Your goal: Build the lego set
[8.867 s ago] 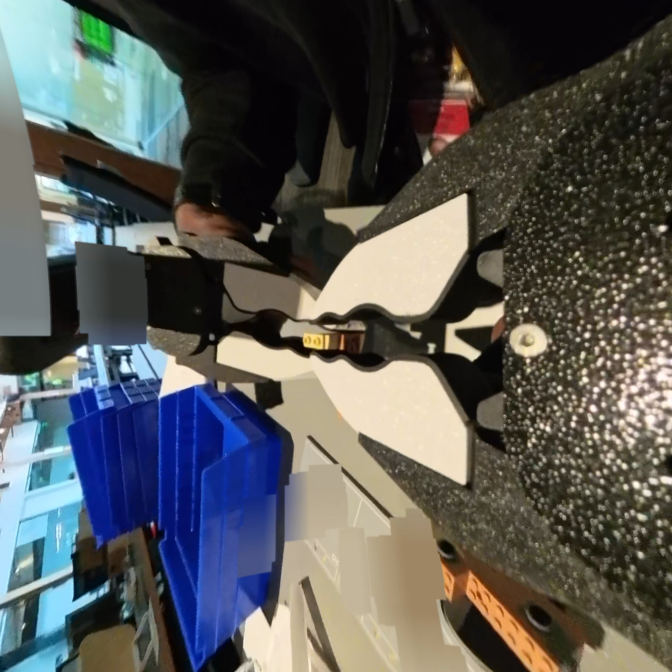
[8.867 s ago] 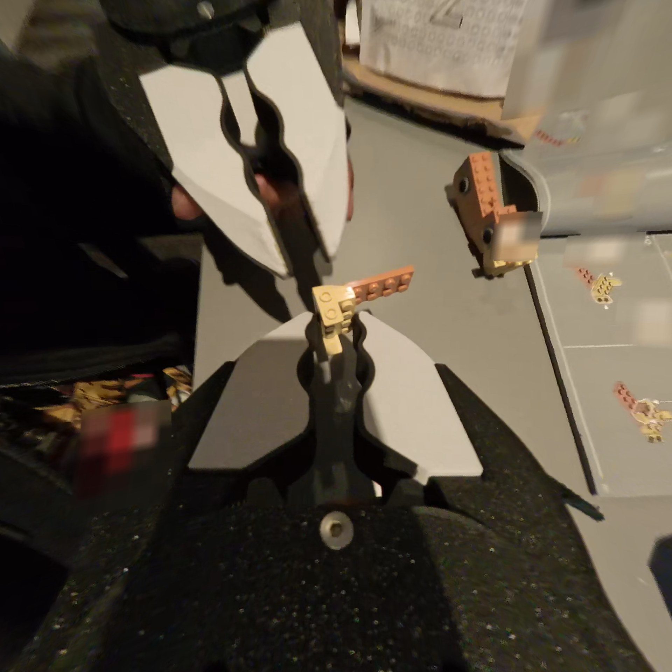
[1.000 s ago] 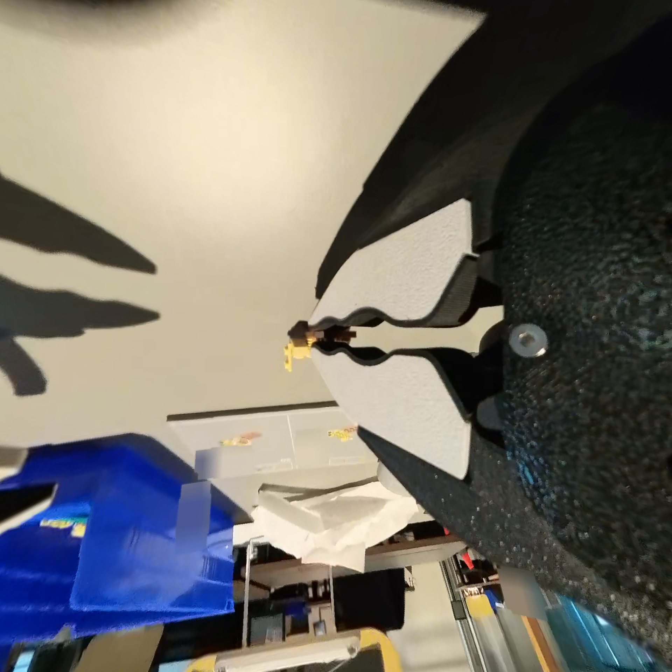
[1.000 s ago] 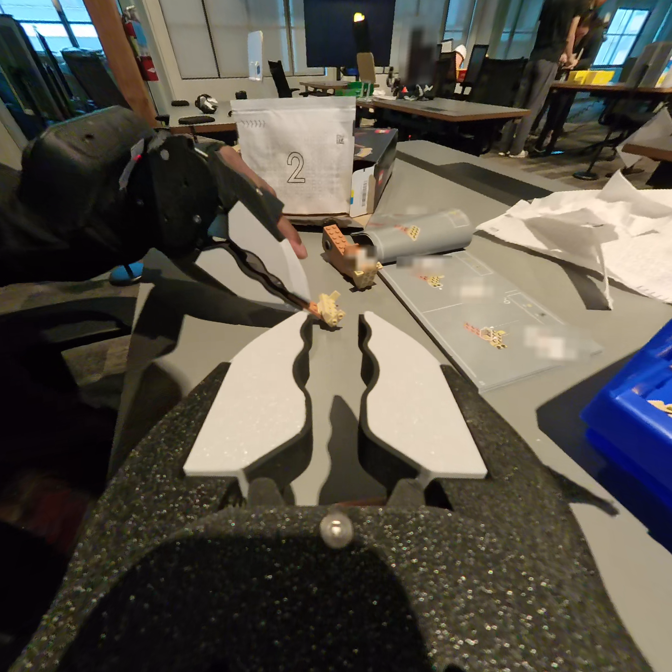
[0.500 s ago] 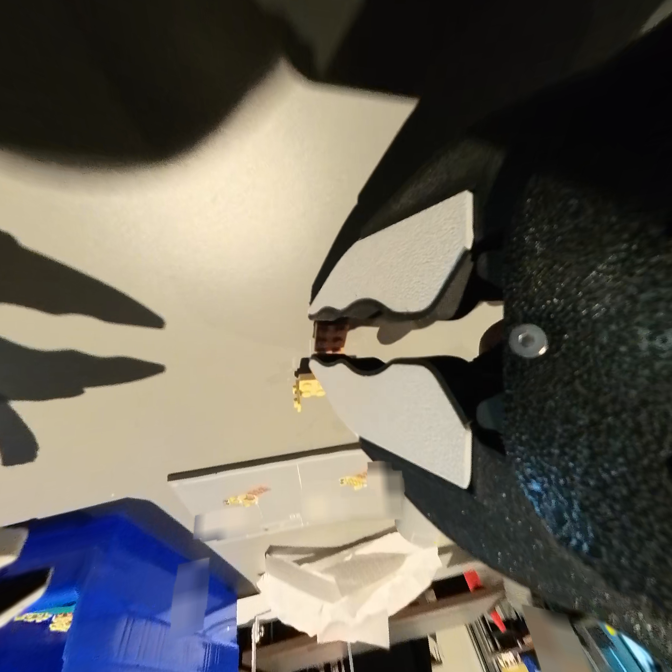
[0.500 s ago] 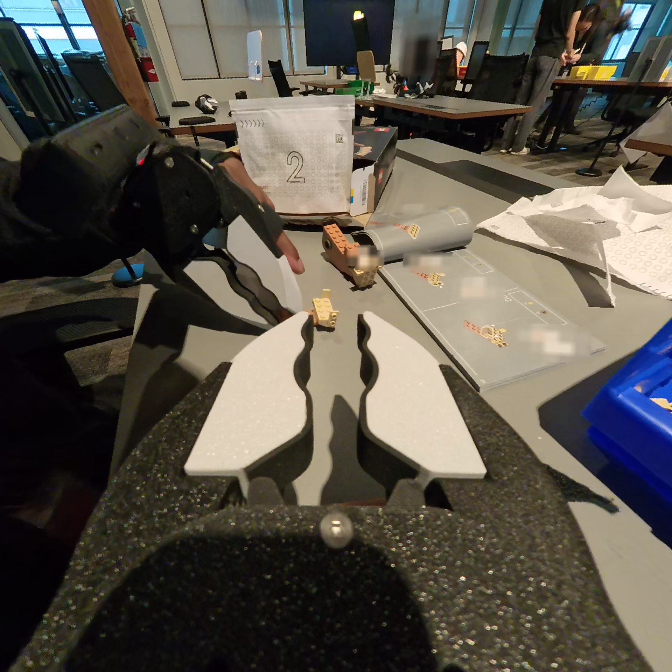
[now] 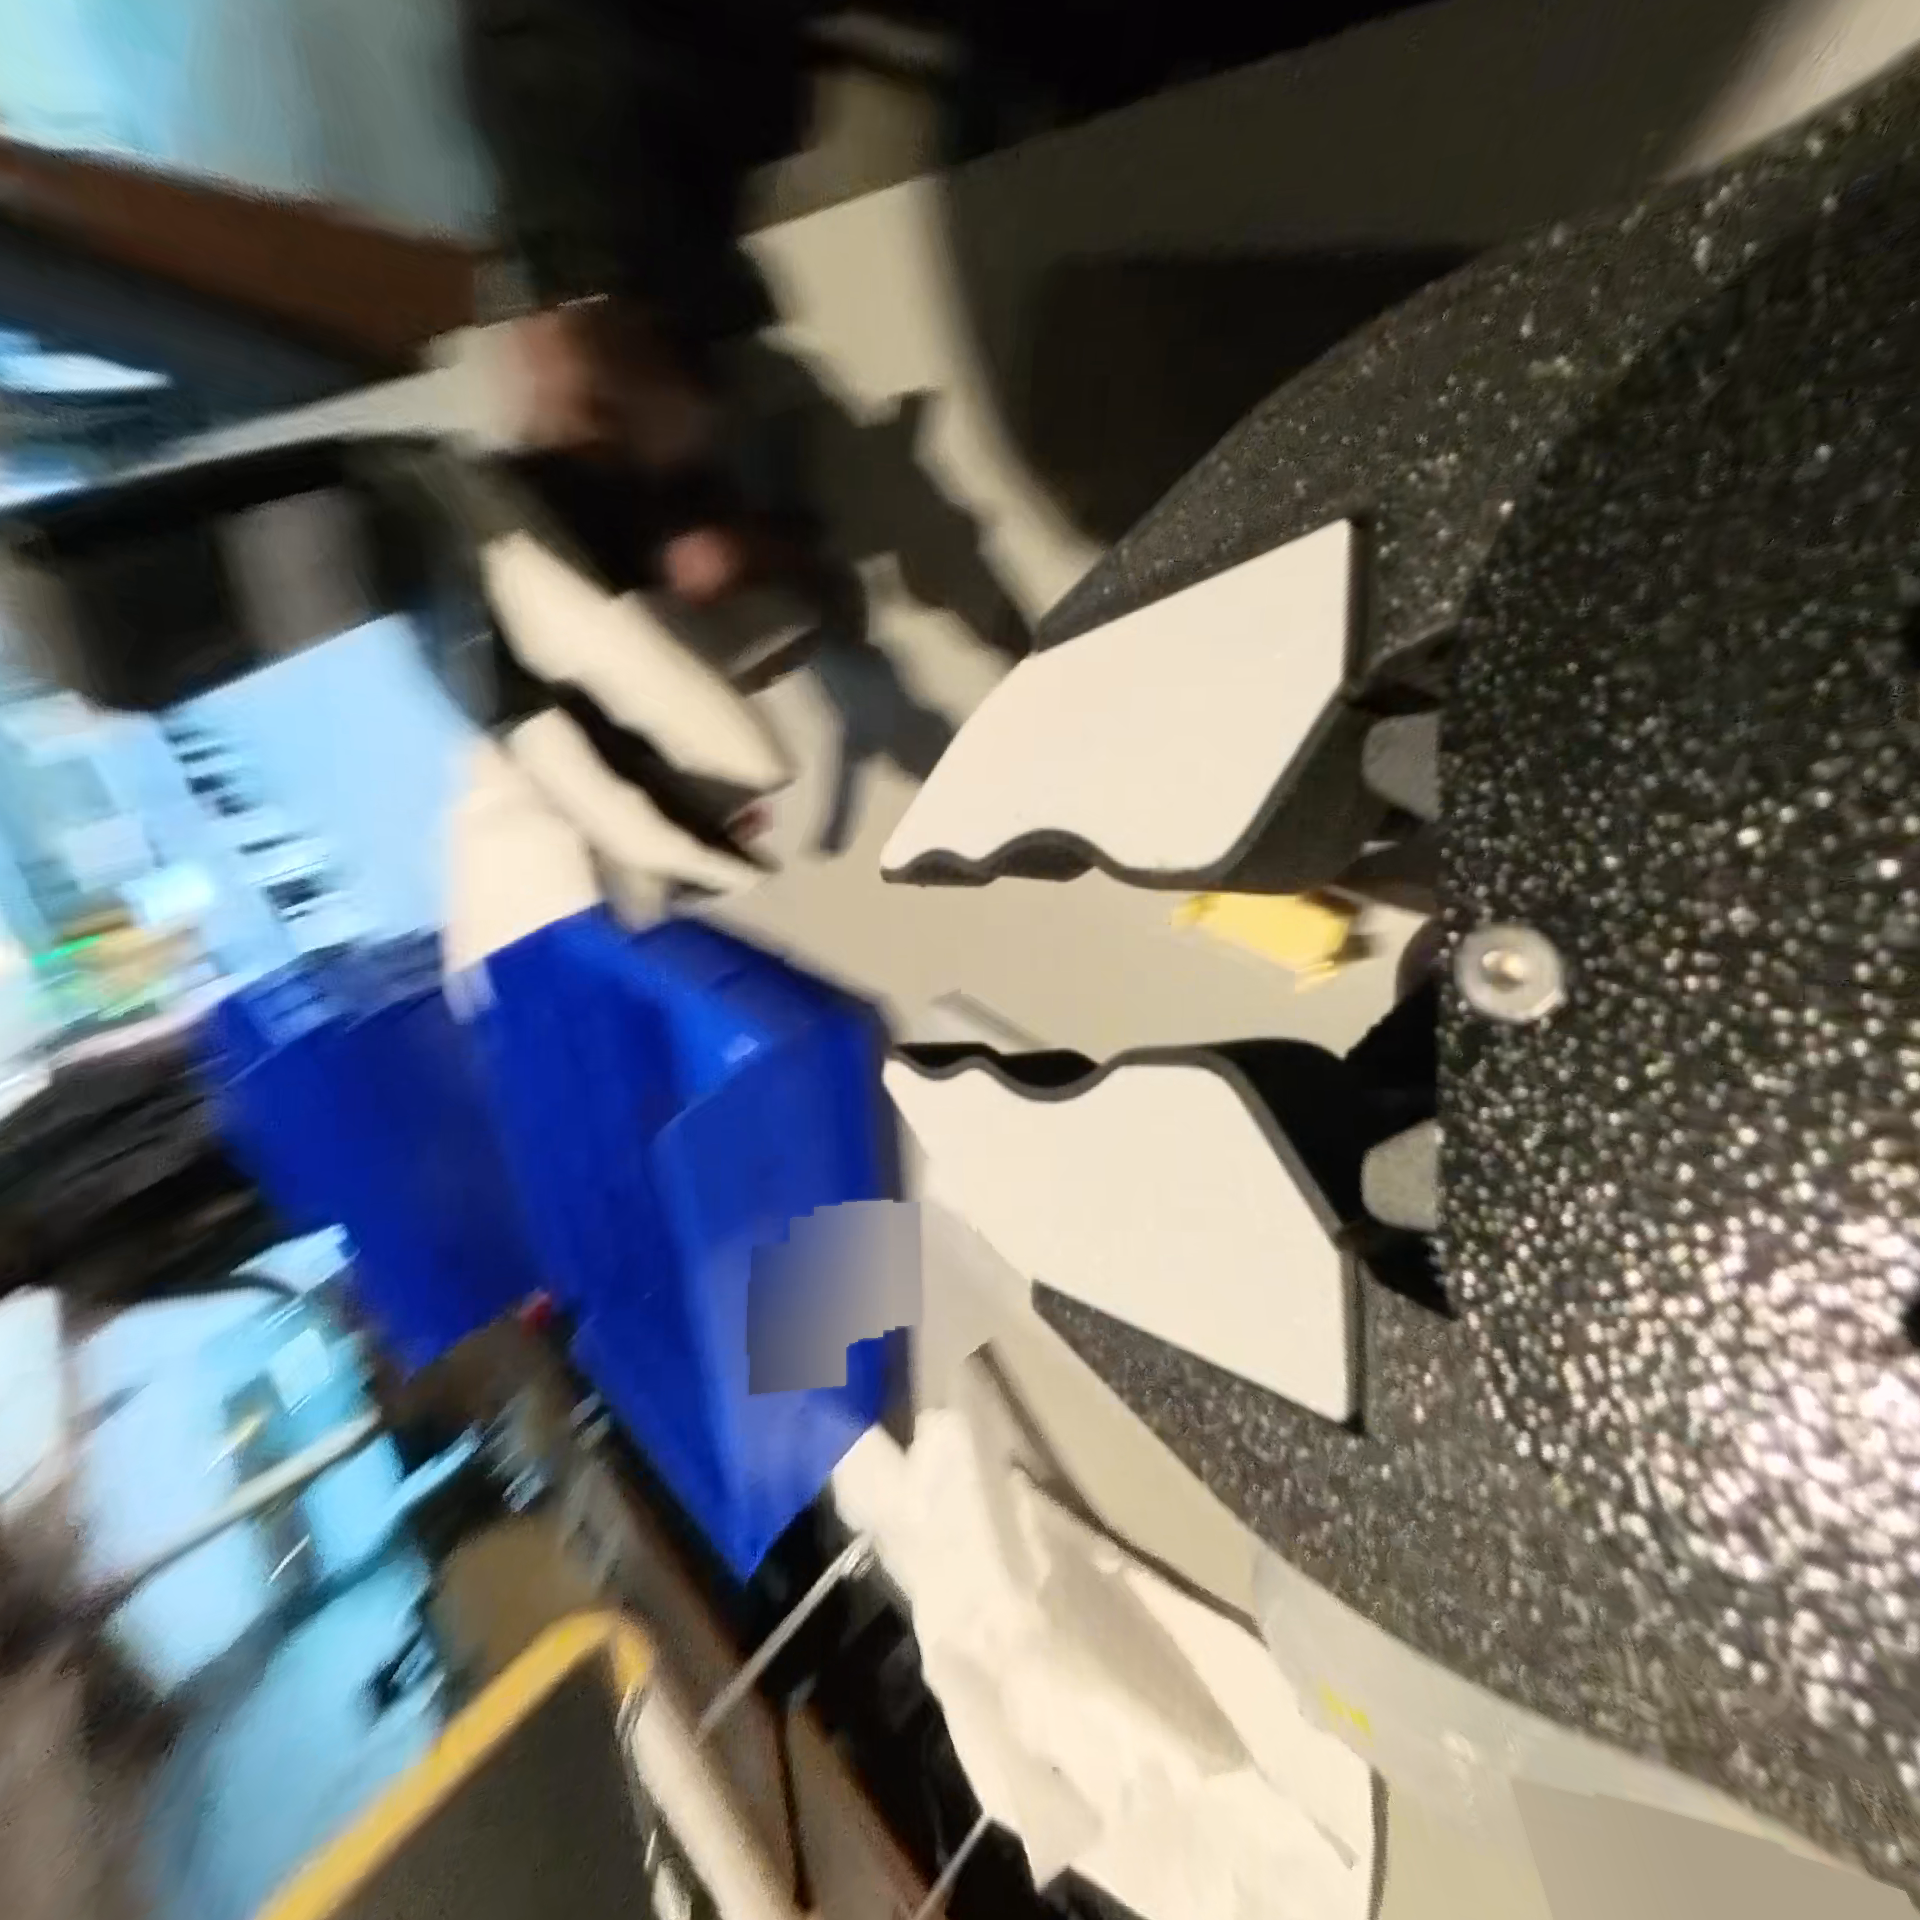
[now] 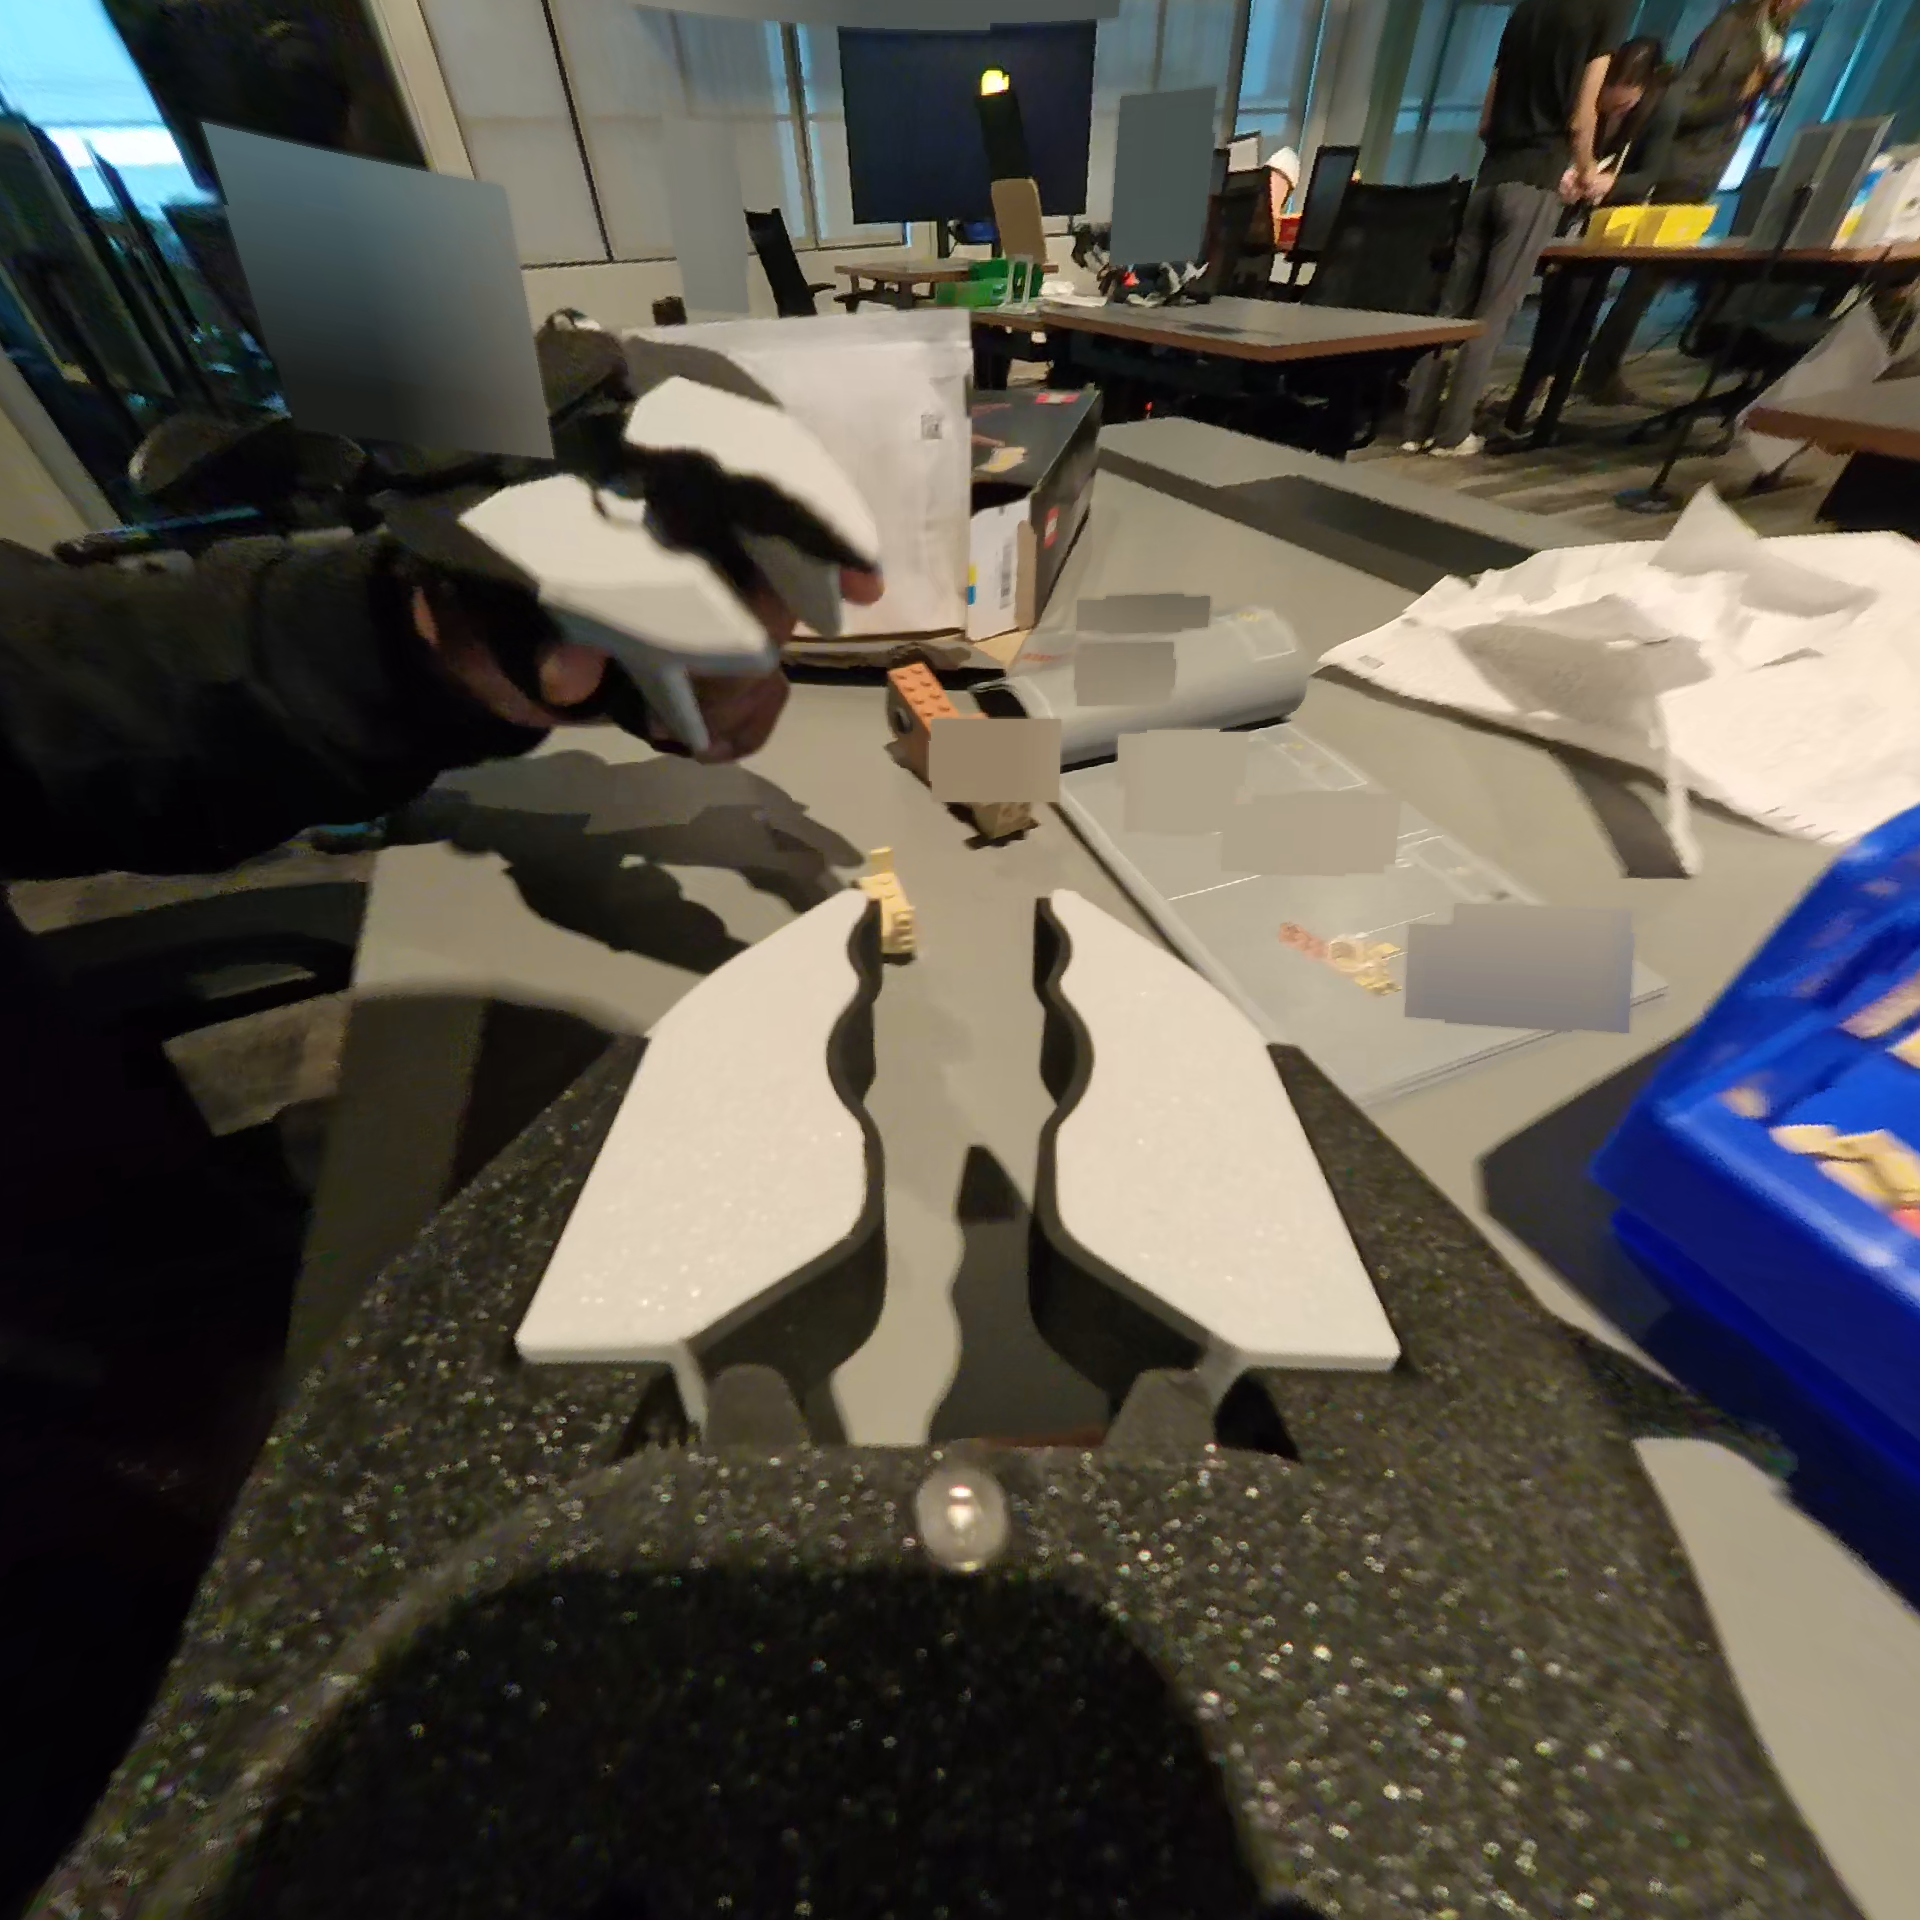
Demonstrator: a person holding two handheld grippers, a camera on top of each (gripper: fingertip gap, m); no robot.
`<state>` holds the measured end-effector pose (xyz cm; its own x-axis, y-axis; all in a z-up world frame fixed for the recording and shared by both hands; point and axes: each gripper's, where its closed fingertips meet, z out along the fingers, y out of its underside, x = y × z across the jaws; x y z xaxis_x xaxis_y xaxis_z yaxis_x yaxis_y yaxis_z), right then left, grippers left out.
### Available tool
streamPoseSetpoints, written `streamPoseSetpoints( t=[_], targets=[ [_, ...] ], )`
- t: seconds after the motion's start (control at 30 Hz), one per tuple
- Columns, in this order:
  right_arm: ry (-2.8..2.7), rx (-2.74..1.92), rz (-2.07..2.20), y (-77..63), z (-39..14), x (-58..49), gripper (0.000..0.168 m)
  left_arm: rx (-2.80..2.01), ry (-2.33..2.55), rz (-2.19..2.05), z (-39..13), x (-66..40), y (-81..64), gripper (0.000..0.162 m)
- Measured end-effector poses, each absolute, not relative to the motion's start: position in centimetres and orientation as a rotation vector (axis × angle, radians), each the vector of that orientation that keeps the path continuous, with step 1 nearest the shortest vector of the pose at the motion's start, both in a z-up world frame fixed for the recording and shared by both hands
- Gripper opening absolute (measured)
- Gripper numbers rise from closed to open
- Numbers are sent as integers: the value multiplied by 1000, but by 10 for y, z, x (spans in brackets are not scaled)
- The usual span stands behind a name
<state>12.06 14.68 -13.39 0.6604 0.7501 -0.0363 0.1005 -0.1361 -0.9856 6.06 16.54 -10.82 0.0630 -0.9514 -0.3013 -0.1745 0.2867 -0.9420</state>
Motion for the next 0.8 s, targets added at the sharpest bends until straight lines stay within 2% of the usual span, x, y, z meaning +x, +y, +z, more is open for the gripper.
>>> streamPoseSetpoints(
  t=[0.17,0.37,0.8],
  targets=[
    [-726,-1595,650,158,-120,137,40,-1020,1228,-843,-91,79,189,27],
    [-810,-1506,686,170,-105,140,45,-922,1155,-917,-77,96,202,21],
    [-793,-1427,652,189,-117,137,34,-884,1199,-782,-92,92,211,11]
  ],
)
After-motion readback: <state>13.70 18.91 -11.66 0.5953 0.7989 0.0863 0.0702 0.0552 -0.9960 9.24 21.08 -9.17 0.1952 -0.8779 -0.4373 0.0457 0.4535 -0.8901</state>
